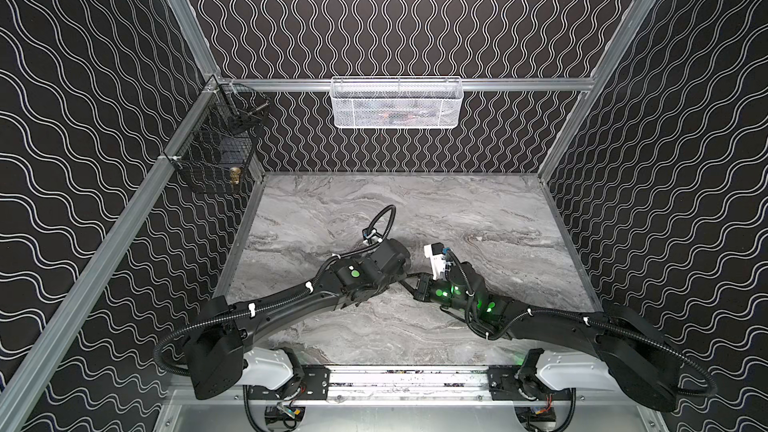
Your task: Unlock with the key
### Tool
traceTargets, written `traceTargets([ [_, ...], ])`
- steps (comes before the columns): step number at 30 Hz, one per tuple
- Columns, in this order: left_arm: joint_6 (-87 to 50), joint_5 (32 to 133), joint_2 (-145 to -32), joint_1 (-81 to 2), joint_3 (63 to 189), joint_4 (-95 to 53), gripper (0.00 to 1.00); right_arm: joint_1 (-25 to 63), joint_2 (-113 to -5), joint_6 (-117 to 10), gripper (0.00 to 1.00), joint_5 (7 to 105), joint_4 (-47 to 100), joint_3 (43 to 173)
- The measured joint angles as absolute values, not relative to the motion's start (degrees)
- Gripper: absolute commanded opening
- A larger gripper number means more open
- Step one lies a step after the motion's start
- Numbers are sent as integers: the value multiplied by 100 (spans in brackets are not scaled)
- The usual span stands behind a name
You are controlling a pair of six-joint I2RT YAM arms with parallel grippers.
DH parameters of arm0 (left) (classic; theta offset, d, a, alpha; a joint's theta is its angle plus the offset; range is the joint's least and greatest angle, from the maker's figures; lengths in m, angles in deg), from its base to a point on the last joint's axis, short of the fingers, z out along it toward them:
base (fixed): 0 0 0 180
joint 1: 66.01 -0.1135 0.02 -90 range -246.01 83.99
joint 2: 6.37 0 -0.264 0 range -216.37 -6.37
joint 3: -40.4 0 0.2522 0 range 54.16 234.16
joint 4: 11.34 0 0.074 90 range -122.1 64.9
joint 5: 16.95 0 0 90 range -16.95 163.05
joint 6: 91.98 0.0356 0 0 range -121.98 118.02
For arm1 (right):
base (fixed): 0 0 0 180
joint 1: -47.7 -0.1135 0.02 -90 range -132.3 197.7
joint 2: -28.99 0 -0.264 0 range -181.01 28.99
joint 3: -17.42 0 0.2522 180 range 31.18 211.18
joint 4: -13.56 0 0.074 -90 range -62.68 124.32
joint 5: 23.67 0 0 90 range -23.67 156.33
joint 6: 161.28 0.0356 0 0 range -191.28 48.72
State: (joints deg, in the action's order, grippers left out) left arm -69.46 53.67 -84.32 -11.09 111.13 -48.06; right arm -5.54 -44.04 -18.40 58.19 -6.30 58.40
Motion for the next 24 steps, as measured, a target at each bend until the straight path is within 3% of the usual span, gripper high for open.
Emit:
traceTargets([
  [24, -6948, 5291, -8351, -1109, 11041, -4667, 7, -571, -4369, -1967, 0, 5888, -493, 5716],
])
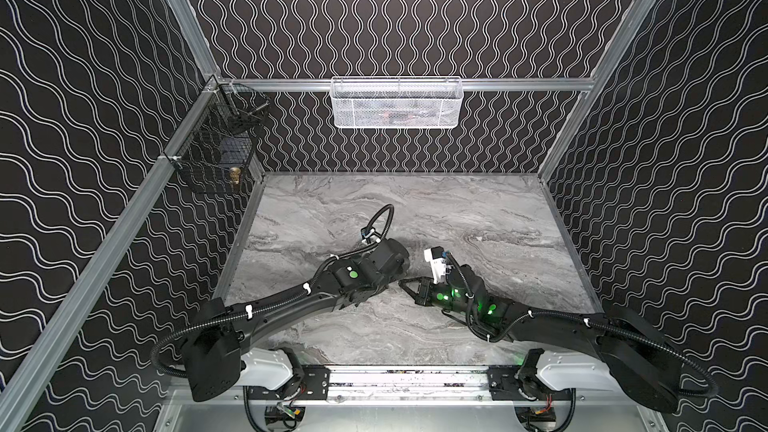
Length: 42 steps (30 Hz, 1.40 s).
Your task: Unlock with the key
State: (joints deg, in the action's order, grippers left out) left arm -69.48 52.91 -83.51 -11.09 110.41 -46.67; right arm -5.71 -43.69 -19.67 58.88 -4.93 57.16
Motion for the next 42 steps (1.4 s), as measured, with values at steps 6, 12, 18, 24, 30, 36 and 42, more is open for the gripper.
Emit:
traceTargets([
  [6, -6948, 5297, -8329, -1109, 11015, -4605, 7, -525, -4358, -1964, 0, 5891, -469, 5725],
  [12, -6948, 5359, -8312, -1109, 10997, -4538, 5, -440, -4354, -1969, 0, 5838, -394, 5773],
  [18, -6946, 5378, -8319, -1109, 11019, -4535, 4, -388, -4293, -1938, 0, 5788, -289, 5858],
  [24, -7077, 5378, -8281, -1102, 10995, -4437, 2, -374, -4066, -1759, 0, 5834, 51, 5943],
  [30, -7106, 5376, -8233, -1087, 10995, -4426, 0, -372, -4122, -1558, 0, 5816, -53, 5954],
  [36, -7095, 5315, -8231, -910, 11060, -4470, 0, -309, -4208, -1523, 0, 5731, -97, 6083],
  [42, -7069, 5037, -8235, -790, 11159, -4590, 0, -239, -4223, -1645, 0, 5622, 270, 6352],
])
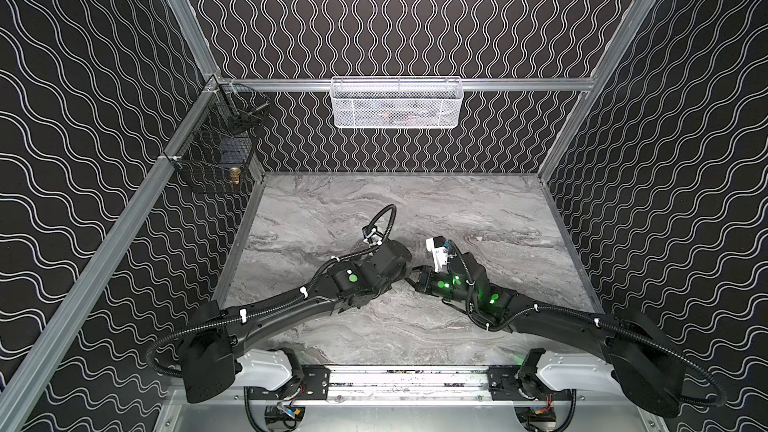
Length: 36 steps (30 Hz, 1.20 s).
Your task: Unlock with the key
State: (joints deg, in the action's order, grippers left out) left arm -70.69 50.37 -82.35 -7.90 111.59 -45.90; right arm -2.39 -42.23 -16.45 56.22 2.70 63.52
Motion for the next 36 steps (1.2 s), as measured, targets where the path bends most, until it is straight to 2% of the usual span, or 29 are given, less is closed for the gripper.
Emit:
traceTargets([
  [10, -7075, 4957, -8089, -733, 11128, -4533, 0, -138, -4041, -2023, 1, 5390, 548, 6424],
  [18, -7060, 4967, -8052, -777, 11063, -4431, 0, -136, -3917, -2572, 21, 5427, 722, 6511],
  [23, -7058, 4930, -8061, -814, 11071, -4361, 0, -136, -3644, -2795, 26, 5421, 928, 6503],
  [31, -7097, 4926, -8056, -825, 11071, -4321, 0, -110, -3473, -2421, 26, 5427, 858, 6383],
  [36, -7147, 4814, -8041, -825, 11071, -4317, 0, -112, -3589, -2091, 21, 5517, 600, 6383],
])
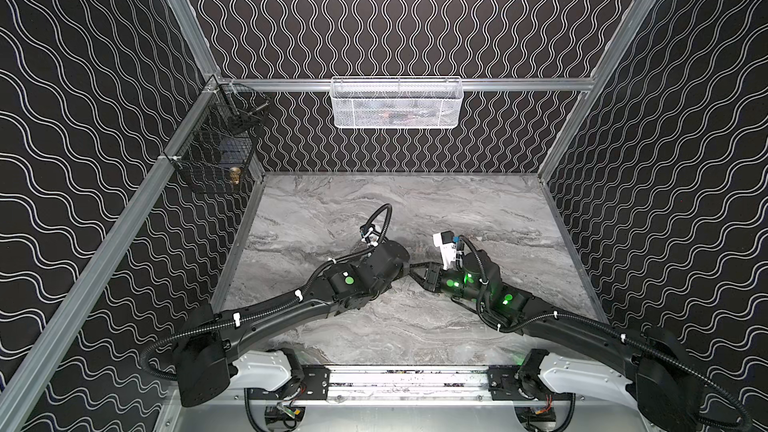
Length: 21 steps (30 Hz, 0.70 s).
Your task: Unlock with the key
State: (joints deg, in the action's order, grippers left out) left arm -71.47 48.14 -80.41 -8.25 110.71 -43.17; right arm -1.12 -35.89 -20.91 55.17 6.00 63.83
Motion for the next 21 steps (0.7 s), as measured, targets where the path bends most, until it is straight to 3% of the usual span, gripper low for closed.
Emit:
traceTargets([
  [14, -7230, 4786, -7923, -825, 11039, -4275, 0, -117, -4002, -1951, 16, 5639, 204, 6358],
  [21, -7250, 4825, -7921, -827, 11025, -4238, 0, -123, -4157, -2002, 4, 5587, 65, 6433],
])
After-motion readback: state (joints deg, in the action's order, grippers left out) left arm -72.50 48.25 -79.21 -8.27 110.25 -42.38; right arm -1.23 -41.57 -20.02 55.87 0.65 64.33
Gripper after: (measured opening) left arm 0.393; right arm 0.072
